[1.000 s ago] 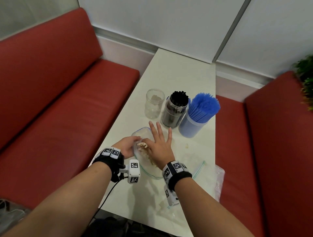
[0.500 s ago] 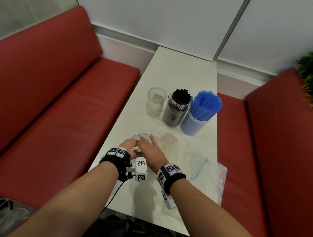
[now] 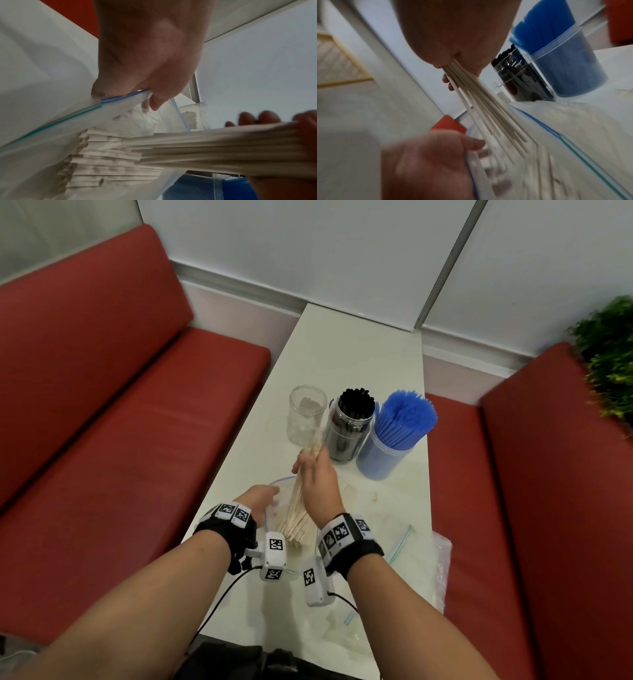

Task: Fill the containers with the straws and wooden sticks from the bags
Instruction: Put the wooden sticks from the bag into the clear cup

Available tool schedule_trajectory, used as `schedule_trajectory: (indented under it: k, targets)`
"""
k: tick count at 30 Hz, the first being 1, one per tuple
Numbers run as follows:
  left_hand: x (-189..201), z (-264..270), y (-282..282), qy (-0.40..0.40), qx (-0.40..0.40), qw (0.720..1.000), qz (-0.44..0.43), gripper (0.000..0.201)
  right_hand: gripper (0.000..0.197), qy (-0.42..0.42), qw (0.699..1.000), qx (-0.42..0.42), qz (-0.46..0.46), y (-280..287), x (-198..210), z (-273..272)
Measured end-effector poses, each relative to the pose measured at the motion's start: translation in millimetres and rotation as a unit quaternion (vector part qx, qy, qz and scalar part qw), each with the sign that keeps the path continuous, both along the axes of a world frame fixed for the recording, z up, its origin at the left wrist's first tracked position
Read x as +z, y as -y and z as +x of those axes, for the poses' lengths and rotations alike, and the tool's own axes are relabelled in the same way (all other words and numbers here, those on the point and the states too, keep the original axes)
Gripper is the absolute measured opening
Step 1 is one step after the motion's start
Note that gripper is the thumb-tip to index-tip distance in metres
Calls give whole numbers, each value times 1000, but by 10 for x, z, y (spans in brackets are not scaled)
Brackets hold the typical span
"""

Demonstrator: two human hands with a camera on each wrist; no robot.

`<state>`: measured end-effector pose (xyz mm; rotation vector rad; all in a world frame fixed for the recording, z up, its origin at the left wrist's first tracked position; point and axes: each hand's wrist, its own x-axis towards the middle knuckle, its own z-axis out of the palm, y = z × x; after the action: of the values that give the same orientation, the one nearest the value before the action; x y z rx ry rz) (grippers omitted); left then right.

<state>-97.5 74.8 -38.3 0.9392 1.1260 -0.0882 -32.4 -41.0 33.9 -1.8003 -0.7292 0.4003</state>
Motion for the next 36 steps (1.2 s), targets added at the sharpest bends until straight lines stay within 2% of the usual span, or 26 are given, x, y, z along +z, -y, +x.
schedule_trajectory:
  k: [2,5,7,9,10,12,14,16,17,19,22,25,27,31,36]
  targets:
    - [3,28,-29,16,-37,999,0,35,17,-26,998,-33,40,0,140,137]
    - [95,64,-82,105,-51,993,-18,44,18,-93,989,-71,90,10,352,372]
    - [174,100,-159,148,30,987,50,41,19,-155,976,-91,125,19,506,533]
    - [259,177,-249,209,135,965,88,28,11,-174,966,-112,155,10,715,680]
    - [306,235,-288,242,160,955,66,24,9,-168,964,-124,166,-10,834,744]
    - [401,375,-325,283,139,949,-12,27,10,-151,962,-141,180,-85,1072,835]
    - [547,514,-287,308,67,942,-116,52,11,-131,964,-146,179,-188,1261,880]
    - [656,650,-207,346,41,909,-228,75,11,-89,971,-151,160,-284,1371,876]
    - [706,708,-164,362,55,890,-271,77,11,-67,974,-154,153,-323,1396,862]
    - [788,810,-106,375,95,865,-319,69,12,-32,976,-157,149,-389,1409,840]
    - [877,902,-81,381,82,868,-309,46,13,-6,977,-153,151,-461,1392,833]
    - [909,956,-84,365,63,885,-283,28,8,-12,977,-139,159,-511,1360,849]
    - [927,996,-114,341,60,893,-287,25,9,-15,978,-132,163,-540,1338,864]
    - [943,1048,-253,305,67,894,-320,27,22,-28,978,-116,172,-594,1314,912]
    - [932,1107,-395,286,61,898,-329,22,11,-74,978,-34,190,-676,1261,975]
